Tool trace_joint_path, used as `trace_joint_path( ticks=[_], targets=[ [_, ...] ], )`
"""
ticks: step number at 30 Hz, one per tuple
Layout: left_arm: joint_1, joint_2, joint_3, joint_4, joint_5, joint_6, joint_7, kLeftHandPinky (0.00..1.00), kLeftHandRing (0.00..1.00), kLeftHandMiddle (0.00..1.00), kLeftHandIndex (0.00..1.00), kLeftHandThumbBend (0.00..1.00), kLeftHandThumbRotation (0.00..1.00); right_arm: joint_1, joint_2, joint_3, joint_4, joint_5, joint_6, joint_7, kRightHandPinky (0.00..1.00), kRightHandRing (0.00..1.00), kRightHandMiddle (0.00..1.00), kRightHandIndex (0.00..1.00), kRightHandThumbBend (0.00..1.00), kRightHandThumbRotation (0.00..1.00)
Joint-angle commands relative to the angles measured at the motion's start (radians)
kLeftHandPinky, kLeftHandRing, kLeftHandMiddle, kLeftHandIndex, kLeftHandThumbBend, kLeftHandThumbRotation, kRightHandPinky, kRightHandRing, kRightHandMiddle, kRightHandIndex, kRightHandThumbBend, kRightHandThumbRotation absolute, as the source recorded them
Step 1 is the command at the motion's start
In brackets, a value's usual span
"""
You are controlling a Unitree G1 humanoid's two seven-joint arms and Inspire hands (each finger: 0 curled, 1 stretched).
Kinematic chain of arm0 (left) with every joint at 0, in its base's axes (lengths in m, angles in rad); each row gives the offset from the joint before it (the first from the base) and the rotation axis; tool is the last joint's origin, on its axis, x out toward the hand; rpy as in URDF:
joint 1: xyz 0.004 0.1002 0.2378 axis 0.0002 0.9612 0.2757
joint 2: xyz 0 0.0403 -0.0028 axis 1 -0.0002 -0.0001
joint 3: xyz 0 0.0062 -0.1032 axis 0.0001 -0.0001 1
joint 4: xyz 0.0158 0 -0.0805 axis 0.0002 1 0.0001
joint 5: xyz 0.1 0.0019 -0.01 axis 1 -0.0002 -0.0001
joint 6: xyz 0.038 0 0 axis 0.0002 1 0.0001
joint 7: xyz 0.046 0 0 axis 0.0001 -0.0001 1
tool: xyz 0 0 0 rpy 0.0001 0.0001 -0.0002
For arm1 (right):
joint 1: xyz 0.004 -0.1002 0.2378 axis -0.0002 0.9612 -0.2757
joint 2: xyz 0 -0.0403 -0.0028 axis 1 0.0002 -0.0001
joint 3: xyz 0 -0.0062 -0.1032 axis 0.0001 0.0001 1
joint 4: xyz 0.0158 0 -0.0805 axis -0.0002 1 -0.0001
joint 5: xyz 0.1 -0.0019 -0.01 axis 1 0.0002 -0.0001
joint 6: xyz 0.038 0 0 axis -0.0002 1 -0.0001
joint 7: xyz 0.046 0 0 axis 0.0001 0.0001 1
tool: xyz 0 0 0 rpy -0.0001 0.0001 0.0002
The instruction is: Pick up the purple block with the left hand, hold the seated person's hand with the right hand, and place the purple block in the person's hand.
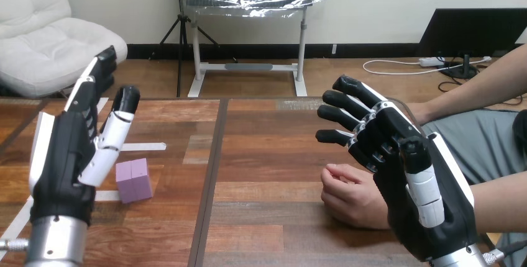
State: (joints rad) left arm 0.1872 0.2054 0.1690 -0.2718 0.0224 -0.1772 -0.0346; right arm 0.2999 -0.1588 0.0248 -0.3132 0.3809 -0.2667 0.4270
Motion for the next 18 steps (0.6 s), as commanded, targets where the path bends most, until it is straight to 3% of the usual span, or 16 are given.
trace_joint_path(
  ticks=[1, 16, 18],
  targets=[
    [-0.104, 0.046, 0.014, 0.072, 0.038, -0.027, 0.003, 0.93, 0.93, 0.93, 0.91, 0.4, 0.75, -0.074, 0.004, -0.01, -0.027, 0.003, -0.016, 0.003, 0.74, 0.84, 0.85, 0.86, 0.86, 0.81],
    [-0.212, 0.107, 0.008, 0.236, 0.114, -0.002, -0.002, 0.78, 0.89, 0.91, 0.9, 0.44, 0.74, -0.081, 0.005, -0.013, -0.021, 0.004, -0.02, 0.007, 0.74, 0.84, 0.85, 0.86, 0.86, 0.81],
    [-0.261, 0.134, -0.009, 0.323, 0.135, 0.011, -0.016, 0.78, 0.9, 0.92, 0.91, 0.42, 0.72, -0.082, 0.001, -0.015, -0.023, 0.012, -0.015, 0.012, 0.74, 0.84, 0.85, 0.86, 0.86, 0.81]
  ],
)
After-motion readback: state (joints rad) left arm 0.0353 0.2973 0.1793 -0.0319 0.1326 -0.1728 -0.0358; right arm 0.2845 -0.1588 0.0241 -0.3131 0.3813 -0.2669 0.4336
